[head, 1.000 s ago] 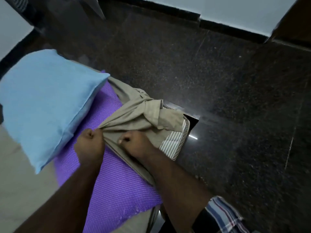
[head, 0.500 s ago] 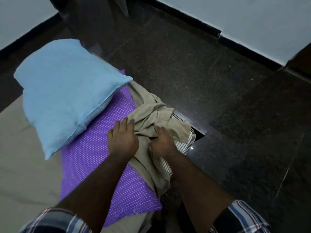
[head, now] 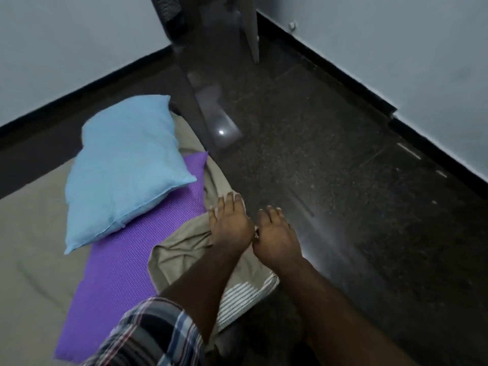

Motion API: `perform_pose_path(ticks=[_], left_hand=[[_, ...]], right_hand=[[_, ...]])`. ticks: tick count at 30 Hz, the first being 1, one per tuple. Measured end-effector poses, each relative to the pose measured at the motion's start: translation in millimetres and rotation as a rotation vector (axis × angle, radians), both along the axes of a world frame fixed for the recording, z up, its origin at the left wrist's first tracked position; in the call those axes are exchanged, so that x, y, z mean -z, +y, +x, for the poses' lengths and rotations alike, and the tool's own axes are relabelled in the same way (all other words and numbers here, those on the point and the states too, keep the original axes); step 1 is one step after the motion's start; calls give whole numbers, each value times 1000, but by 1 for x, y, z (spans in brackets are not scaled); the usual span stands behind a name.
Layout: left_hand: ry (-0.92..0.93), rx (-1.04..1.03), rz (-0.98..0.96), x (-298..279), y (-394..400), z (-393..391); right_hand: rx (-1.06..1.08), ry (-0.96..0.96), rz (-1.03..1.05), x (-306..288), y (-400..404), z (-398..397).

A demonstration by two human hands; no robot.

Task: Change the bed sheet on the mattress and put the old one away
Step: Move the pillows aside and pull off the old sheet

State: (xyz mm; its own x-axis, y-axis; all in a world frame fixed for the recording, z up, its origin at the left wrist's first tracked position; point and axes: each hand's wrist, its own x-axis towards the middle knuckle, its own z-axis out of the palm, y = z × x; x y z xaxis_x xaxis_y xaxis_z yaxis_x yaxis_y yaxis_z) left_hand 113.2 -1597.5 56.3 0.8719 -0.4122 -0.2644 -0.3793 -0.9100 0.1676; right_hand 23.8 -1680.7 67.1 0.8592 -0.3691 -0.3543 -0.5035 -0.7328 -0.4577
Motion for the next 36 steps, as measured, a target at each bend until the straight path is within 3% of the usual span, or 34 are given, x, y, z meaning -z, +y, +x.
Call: perform_pose_path(ticks=[6,13,21,24,26,30,36], left_hand=[[20,-116,-100,-22,-98,27],[-1,-276,-166,-15,-157,116],[-50,-489,-118,-21,-153,240],[-144,-597,-77,-26,-125,281],[-195,-671,-42,-28,-101,307],[-114,-792,54,-32,-52,349],[-101,-1043,142,-27,19,376]], right_hand=[[-133,-13,-38,-29,-98,28],[-289,-67,-42,-22,-167,131],[-496,-168,117,-2,-179,276],[-578,-66,206,4,-158,330],[-566,-10,301,7,-140,365],[-451,134,546,6,-110,426],[-122,465,921,45,-65,491]])
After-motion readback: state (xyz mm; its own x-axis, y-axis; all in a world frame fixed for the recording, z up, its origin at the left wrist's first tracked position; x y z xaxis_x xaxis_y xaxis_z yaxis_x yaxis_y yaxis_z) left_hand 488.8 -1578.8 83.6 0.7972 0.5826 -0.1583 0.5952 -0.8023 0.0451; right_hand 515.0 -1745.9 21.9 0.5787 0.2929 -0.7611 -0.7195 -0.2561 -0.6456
